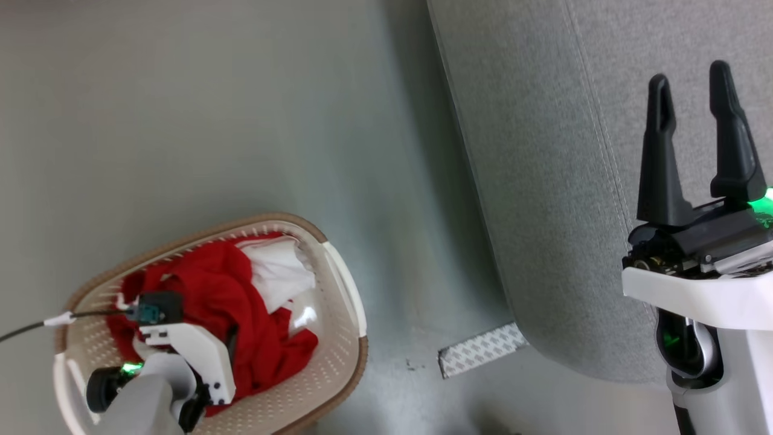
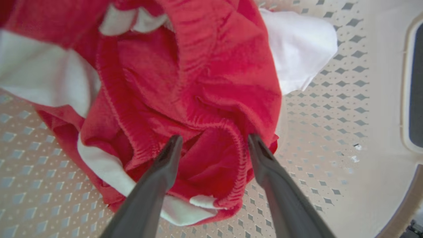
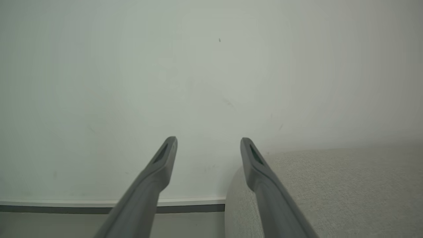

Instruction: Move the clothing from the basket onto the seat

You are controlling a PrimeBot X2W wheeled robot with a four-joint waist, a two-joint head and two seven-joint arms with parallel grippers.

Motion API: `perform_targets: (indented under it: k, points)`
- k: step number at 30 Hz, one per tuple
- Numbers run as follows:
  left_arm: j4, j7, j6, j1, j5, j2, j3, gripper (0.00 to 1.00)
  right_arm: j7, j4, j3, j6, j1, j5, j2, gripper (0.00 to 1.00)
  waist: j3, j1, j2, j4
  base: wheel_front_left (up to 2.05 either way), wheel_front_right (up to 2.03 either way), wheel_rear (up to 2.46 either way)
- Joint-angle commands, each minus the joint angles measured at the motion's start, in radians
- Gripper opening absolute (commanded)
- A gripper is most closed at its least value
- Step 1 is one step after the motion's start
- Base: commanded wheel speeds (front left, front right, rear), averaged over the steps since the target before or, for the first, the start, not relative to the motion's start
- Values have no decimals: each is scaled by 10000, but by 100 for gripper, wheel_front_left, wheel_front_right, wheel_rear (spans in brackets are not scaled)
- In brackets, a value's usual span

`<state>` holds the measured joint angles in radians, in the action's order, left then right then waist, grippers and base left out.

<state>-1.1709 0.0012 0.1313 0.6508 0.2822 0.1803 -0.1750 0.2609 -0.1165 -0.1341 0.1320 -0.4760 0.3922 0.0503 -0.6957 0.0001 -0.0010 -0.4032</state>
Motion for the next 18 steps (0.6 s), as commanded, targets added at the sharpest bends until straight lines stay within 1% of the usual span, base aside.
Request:
perform_targets:
  k: [1,3,10,14,17,18]
  points:
    - [-84,166,-10,181,220,129,-90,100,19,-91,-3,-23,-171,148,-30,100,-409,-1,0,-273,0,0,0]
    - [-156,396,-8,322,279,249,-256,100,19,-183,-33,-23,-203,288,-32,100,-630,-1,0,-388,0,0,0]
    - [-264,698,-7,817,574,567,-808,100,19,-311,-106,-24,-398,658,-32,100,-1228,-1,0,-741,0,0,0]
    - [-462,703,-13,1123,617,817,-883,100,19,-364,-143,-23,-450,750,-31,100,-1458,-1,0,-872,0,0,0]
    - [-605,638,-53,1295,587,829,-951,100,19,-379,-175,-23,-467,781,-31,100,-1511,-1,0,-908,0,0,0]
    - [-622,535,-52,1348,559,839,-979,88,19,-366,-179,-23,-450,785,-31,100,-1507,-1,0,-904,0,0,0]
